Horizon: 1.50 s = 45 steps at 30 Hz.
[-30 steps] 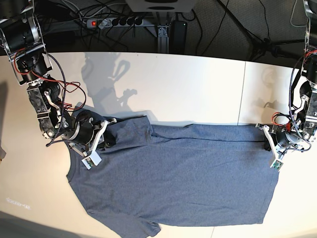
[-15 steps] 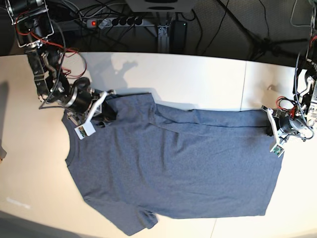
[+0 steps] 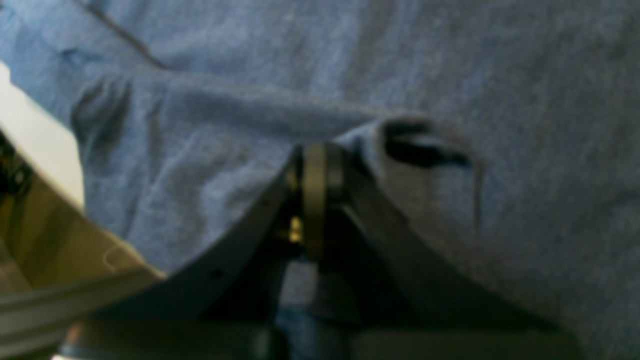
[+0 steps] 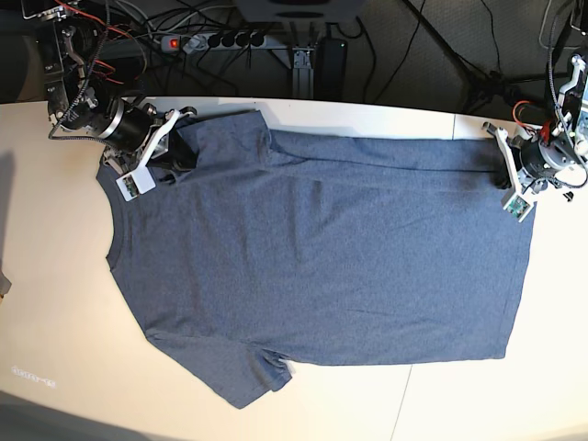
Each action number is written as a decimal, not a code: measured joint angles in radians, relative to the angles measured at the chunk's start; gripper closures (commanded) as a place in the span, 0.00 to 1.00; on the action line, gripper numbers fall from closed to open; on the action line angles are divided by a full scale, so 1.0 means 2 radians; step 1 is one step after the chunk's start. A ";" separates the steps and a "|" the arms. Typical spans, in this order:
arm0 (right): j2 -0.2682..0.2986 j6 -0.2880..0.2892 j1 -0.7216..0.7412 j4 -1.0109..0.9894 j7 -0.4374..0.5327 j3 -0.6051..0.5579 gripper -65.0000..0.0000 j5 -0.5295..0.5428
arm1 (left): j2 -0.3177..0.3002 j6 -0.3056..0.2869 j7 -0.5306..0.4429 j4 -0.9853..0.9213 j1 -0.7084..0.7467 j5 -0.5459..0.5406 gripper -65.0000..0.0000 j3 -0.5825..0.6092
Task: Fold the T-shirt properly
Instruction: 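Drag the held shirt edge toward the arm bases with both grippers, then release left gripper and move it along the hem to the opposite corner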
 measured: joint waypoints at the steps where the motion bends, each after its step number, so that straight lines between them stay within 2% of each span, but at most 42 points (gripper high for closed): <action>1: 0.005 0.000 -0.005 0.004 0.000 0.002 1.00 0.003 | 0.000 0.000 0.002 0.009 0.011 0.000 1.00 -0.006; 9: 0.041 0.000 -0.020 0.019 -0.008 0.003 1.00 0.003 | 0.001 -0.001 0.005 0.037 0.031 0.009 1.00 -0.013; 19: 0.046 0.000 -0.022 0.020 -0.008 0.004 1.00 0.003 | 0.001 -0.001 -0.004 0.039 0.035 0.010 1.00 -0.013; 20: 0.046 0.000 -0.022 0.020 -0.008 0.004 1.00 0.003 | 0.001 -0.001 -0.006 0.040 0.035 0.010 0.94 -0.014; 22: 0.046 0.000 -0.021 0.020 -0.008 0.004 1.00 0.003 | 0.002 -0.004 -0.015 0.040 0.030 0.010 0.74 -0.023; 24: 0.046 0.000 -0.021 0.020 -0.008 0.004 1.00 0.003 | 0.003 -0.006 -0.027 0.040 0.013 0.010 0.62 -0.042; 26: 0.046 0.000 -0.021 0.020 -0.008 0.004 1.00 0.003 | 0.003 -0.006 -0.036 0.040 -0.014 -0.002 0.60 -0.070; 29: 0.046 0.000 -0.021 0.020 -0.010 0.004 1.00 0.003 | 0.001 -0.006 -0.039 0.041 -0.053 -0.053 0.58 -0.106; 32: 0.046 0.000 -0.021 0.020 -0.011 0.004 1.00 0.003 | 0.002 -0.007 -0.050 0.032 -0.093 -0.072 0.53 -0.112; 36: 0.046 0.000 -0.021 0.019 -0.011 0.004 1.00 0.003 | 0.010 -0.010 -0.102 -0.058 -0.159 -0.084 0.53 -0.103; 38: 0.046 0.000 -0.021 0.019 -0.011 0.004 1.00 -0.001 | 0.014 -0.010 -0.132 -0.128 -0.201 -0.083 0.52 -0.095; 42: 0.046 0.000 -0.021 0.018 -0.010 0.004 1.00 -0.002 | 0.020 -0.009 -0.156 -0.283 -0.292 -0.103 0.52 -0.056; 45: 0.047 0.000 -0.020 0.018 -0.010 0.004 1.00 -0.002 | 0.032 -0.025 -0.185 -0.391 -0.353 -0.119 0.52 -0.021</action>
